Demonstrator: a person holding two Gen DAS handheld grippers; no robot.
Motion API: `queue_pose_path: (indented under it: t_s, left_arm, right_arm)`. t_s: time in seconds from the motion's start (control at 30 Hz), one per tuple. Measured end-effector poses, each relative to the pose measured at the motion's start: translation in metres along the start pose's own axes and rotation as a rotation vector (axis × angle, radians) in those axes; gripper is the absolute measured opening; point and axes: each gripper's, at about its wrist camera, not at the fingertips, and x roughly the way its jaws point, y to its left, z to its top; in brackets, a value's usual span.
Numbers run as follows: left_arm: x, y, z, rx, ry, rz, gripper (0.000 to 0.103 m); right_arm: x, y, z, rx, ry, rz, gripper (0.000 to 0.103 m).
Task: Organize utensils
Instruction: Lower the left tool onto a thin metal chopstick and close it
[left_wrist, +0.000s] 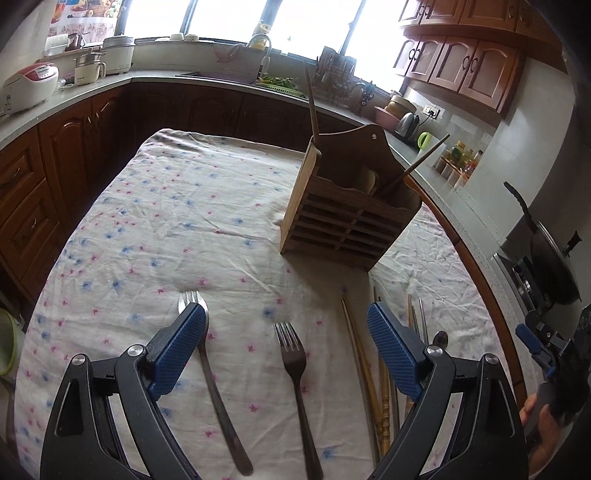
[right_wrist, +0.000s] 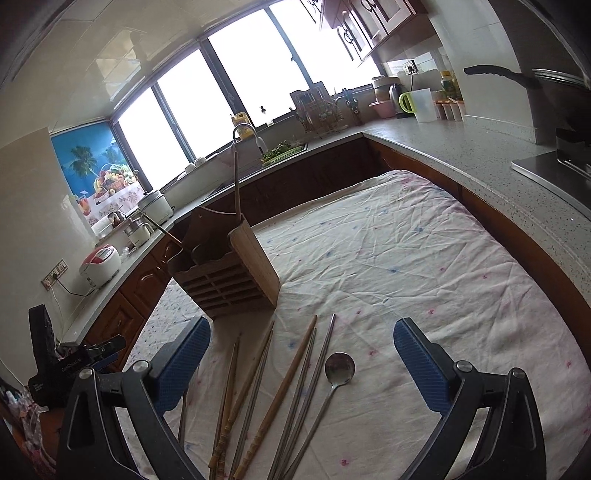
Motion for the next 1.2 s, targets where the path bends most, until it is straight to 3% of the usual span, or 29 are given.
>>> queue_pose_path:
  t_s: [0.17,0.27,0.7,0.83,0.93,1.03,1.2]
  left_arm:
    - [0.016,-0.02,-0.002,0.062,0.065,-0.003,0.091]
    - [0.029,-0.029,-0.004,0.091,0.101,-0.003,0.088]
    - [0.098,-0.062,-0.026,0.21,0.297,0.02,0.062]
    - [0.106,-0.071,-0.027,0.25,0.304,0.037,0.061]
    - [0.117,-0.075,-0.03,0.277,0.341,0.047,0.055]
    - [0.118,-0.079,-0.032,0.304,0.324,0.052,0.055]
    - [0.116,-0.067,-0.03,0.282,0.326,0.041,0.054]
  right_arm:
    - [0.006,-0.001,-0.001,-0.013,0.017,-0.015,0.097]
    - [0.011,0.0,0.001,-0.021,0.03,-0.018,0.09]
    - [0.072,-0.005,-0.005,-0.01,0.209,-0.026,0.029]
    - [0.09,-0.011,-0.011,0.003,0.259,-0.029,0.028]
    - [0.096,-0.011,-0.012,0.005,0.271,-0.027,0.028]
    - [0.101,-0.012,-0.012,0.004,0.279,-0.028,0.028]
    - [0.108,-0.012,-0.011,0.004,0.291,-0.022,0.028]
